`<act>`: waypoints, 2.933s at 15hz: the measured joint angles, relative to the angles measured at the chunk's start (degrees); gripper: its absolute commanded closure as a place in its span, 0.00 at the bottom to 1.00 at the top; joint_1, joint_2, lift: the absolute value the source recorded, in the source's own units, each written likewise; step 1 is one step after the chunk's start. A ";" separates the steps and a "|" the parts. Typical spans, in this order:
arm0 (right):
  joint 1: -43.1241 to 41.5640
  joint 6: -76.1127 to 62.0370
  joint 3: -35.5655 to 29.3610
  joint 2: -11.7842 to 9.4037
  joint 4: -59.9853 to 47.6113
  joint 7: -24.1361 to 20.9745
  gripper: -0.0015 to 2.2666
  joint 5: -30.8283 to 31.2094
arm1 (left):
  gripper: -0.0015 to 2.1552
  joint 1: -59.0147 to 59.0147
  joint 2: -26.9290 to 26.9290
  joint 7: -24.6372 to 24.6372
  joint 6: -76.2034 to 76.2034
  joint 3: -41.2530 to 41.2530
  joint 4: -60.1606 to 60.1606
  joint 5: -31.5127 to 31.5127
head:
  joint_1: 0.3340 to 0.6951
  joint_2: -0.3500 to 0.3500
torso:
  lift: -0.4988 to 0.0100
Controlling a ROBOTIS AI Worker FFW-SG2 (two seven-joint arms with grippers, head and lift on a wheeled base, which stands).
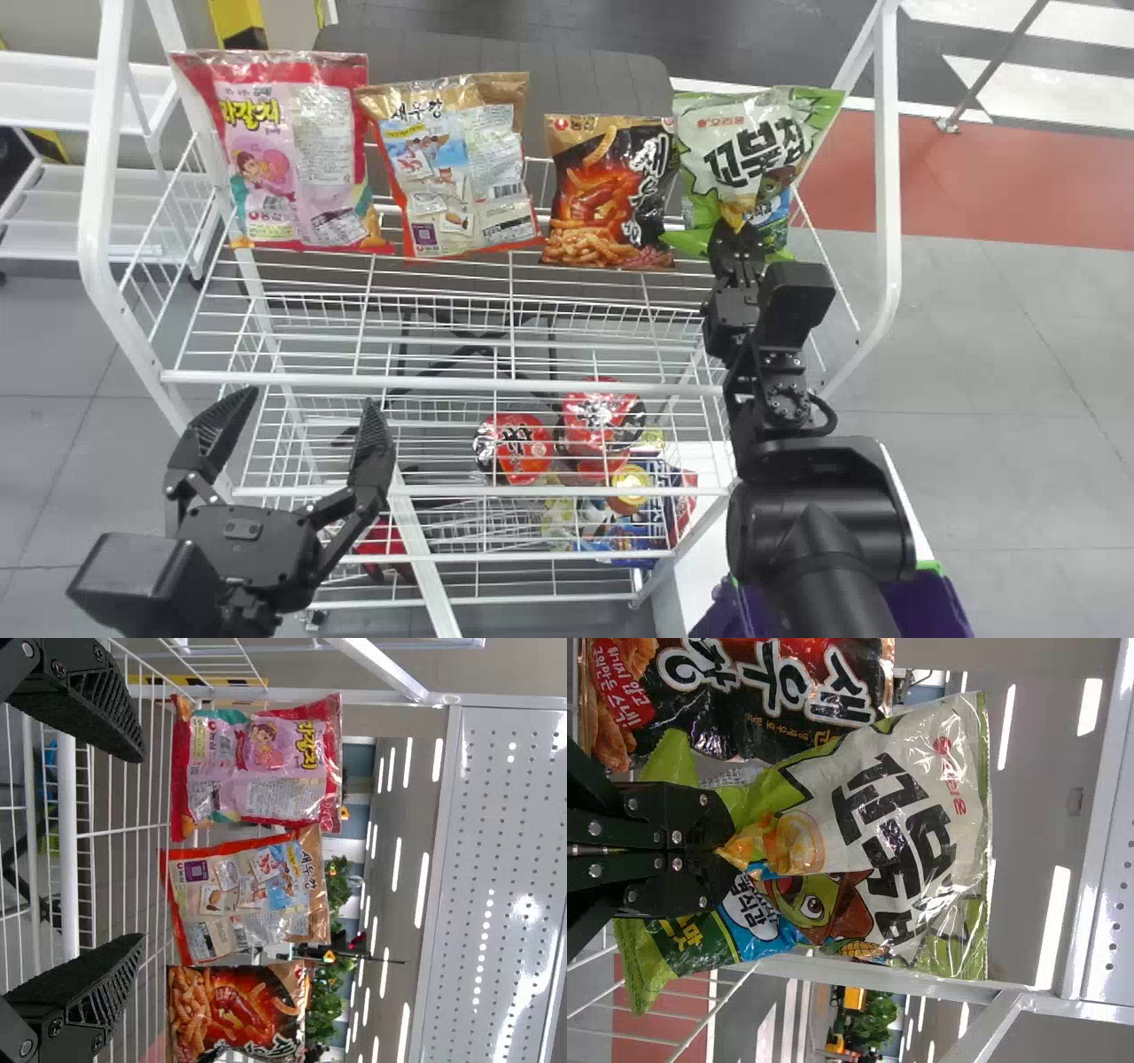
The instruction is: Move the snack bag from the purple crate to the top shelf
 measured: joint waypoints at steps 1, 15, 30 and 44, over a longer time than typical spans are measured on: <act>-0.38 -0.19 0.00 0.00 0.73 -0.17 0.76 0.02 | 0.05 -0.02 0.00 0.00 0.00 0.02 0.06 0.06 | 1.00 0.25 | 0.98; -2.94 -0.05 0.79 0.00 5.57 -4.82 0.72 -0.05 | 0.05 -0.64 -0.38 0.05 -0.18 -0.08 1.34 0.10 | 1.00 0.25 | 0.98; -3.84 2.00 0.08 0.00 6.99 -5.99 0.16 -0.65 | 0.05 -2.02 -0.62 0.04 -0.18 -0.75 2.93 0.15 | 1.00 0.22 | 0.98; -1.93 3.42 0.75 0.00 4.59 -6.26 0.13 0.46 | 0.05 -1.87 -0.60 0.43 -0.14 -0.99 2.80 0.10 | 1.00 0.22 | 0.98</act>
